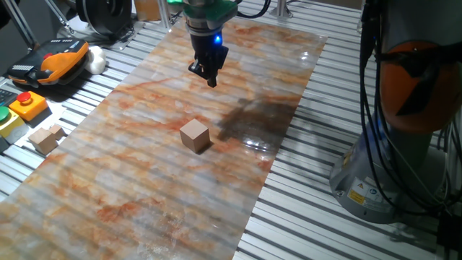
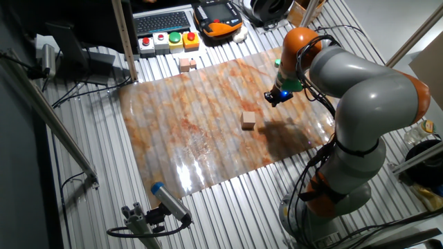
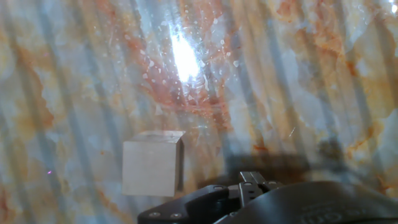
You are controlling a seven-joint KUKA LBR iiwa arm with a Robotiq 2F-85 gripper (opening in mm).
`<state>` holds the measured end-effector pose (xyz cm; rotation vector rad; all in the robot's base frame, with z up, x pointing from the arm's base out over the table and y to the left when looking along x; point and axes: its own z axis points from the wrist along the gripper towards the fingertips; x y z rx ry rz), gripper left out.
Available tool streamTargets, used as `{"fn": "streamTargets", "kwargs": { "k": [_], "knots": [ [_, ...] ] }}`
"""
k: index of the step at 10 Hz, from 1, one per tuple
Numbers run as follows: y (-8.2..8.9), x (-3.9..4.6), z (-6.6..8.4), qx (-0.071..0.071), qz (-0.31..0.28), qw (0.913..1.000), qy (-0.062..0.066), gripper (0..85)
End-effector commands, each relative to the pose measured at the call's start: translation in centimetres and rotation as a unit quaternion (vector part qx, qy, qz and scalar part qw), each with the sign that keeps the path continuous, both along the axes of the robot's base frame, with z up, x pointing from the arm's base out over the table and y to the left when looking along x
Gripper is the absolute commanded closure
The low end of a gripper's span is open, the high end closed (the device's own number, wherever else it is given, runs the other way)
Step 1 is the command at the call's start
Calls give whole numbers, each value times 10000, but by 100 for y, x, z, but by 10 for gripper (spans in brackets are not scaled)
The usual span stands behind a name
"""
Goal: Hold a small block with the gripper and sweep it from left to right on the table
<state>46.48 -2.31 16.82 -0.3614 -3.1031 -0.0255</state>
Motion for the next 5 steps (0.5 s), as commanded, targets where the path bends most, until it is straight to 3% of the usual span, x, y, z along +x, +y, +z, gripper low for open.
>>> {"fn": "streamTargets", "kwargs": {
  "k": [1,5],
  "knots": [
    [1,-2,1,8,11,10000,0,850],
    [-5,-1,2,-63,58,10000,-36,850]
  ]
}}
